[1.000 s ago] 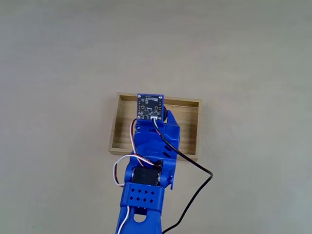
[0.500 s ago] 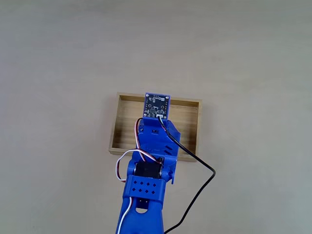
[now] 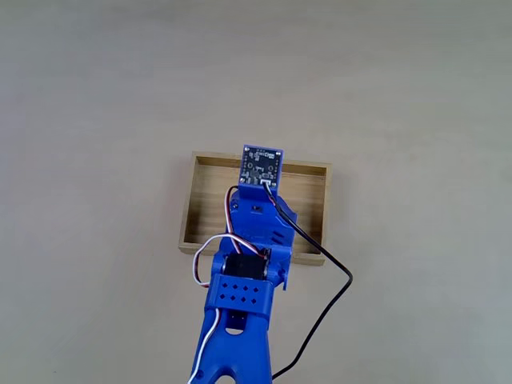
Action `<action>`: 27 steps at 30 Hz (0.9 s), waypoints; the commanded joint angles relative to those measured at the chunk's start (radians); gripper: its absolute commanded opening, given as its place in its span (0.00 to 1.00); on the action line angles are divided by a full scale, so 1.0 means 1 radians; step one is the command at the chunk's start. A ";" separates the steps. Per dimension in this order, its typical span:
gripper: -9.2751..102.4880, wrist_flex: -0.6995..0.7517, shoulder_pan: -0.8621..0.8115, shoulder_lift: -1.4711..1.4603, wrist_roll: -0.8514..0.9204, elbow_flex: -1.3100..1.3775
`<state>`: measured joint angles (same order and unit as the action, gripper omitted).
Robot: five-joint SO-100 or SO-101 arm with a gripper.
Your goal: Place the black cylinder in the wooden box then return to rest.
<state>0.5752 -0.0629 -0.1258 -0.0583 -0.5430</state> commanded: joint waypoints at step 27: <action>0.26 0.003 0.002 0.055 0.014 0.135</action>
<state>0.5752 -0.0629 -0.0506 -0.0583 -0.5185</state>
